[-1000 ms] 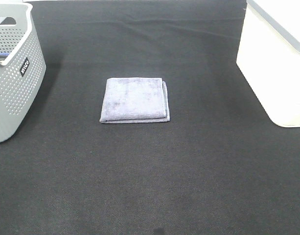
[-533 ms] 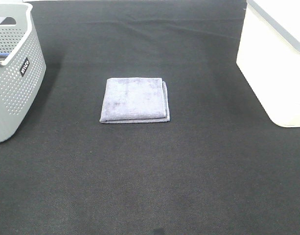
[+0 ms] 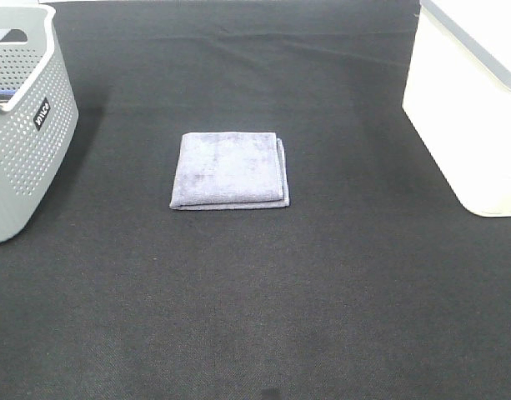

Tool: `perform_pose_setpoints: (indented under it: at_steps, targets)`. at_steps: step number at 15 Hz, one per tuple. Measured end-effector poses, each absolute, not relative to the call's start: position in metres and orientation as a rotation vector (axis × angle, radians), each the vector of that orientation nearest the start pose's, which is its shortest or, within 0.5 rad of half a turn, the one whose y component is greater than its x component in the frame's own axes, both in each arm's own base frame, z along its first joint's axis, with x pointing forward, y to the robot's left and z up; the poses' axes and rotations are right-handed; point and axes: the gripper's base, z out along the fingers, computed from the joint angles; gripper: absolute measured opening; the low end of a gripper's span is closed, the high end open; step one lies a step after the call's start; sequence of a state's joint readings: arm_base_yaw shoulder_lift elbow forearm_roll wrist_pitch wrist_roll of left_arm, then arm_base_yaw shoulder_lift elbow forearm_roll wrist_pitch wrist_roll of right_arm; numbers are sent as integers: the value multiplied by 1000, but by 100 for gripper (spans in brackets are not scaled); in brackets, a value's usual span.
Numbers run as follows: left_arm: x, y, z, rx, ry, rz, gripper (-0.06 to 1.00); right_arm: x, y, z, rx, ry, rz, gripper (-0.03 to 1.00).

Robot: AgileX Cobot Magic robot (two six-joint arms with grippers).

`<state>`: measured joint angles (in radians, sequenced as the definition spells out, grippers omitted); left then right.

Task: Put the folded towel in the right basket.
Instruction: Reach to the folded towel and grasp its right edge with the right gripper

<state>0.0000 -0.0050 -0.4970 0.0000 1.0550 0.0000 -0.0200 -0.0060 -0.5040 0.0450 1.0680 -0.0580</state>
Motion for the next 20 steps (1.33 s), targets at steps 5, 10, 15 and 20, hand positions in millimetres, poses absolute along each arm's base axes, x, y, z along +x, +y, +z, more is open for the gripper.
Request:
perform_pose_setpoints:
  at_steps: [5, 10, 15, 20]
  targets:
    - [-5, 0, 277, 0, 2037, 0, 97, -7, 4, 278, -41, 2040, 5, 83]
    - [-5, 0, 277, 0, 2037, 0, 97, -7, 4, 278, -41, 2040, 5, 83]
    - [-5, 0, 277, 0, 2037, 0, 97, -7, 4, 278, -41, 2040, 5, 83]
    - [-5, 0, 277, 0, 2037, 0, 97, -7, 4, 278, -41, 2040, 5, 83]
